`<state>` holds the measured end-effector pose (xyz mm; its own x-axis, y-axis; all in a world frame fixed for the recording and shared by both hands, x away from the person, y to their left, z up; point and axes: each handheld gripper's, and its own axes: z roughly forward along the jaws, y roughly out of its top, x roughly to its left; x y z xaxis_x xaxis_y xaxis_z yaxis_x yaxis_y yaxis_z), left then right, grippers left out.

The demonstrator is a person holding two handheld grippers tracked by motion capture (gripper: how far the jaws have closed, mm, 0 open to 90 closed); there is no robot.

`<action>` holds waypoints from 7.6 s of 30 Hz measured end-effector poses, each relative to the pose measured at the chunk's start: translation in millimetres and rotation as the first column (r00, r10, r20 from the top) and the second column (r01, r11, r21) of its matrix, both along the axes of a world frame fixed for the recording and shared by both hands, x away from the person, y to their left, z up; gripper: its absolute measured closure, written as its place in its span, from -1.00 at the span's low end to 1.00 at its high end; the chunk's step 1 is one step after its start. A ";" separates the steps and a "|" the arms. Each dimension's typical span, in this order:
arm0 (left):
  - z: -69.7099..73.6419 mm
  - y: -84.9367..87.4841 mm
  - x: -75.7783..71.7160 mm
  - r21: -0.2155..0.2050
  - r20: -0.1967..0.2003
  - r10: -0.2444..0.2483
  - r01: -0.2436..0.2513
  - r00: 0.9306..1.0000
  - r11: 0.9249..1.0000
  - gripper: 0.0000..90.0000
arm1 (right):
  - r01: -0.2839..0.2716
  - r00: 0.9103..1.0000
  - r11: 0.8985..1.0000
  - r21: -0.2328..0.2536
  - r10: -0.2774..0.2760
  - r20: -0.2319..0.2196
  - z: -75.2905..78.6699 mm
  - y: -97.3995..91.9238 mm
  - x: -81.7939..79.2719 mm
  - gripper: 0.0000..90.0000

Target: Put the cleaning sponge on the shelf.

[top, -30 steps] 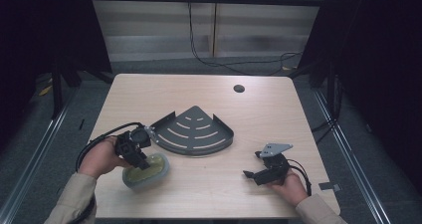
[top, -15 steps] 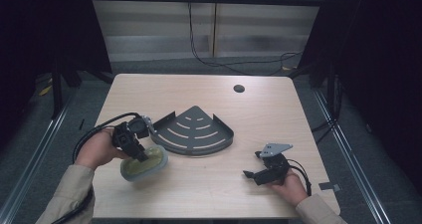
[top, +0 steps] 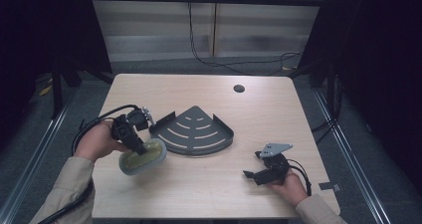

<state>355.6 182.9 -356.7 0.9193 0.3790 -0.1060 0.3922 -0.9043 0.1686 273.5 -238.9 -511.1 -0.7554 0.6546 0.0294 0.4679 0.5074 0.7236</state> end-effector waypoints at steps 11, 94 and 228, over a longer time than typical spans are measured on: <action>7.3 -7.7 8.7 0.014 -0.003 -0.003 0.003 1.000 1.000 0.59 | 0.000 1.000 1.000 0.000 0.000 0.000 0.0 0.0 0.0 -0.71; 14.7 -60.4 88.1 0.023 0.027 0.074 -0.074 0.997 0.997 0.59 | 0.000 1.000 1.000 0.000 0.000 -0.002 0.1 -0.1 -0.1 -0.71; -67.4 -71.9 124.2 0.000 0.035 0.178 -0.178 0.983 0.984 0.57 | 0.001 1.000 1.000 0.001 -0.001 0.000 -0.1 0.0 -0.1 -0.71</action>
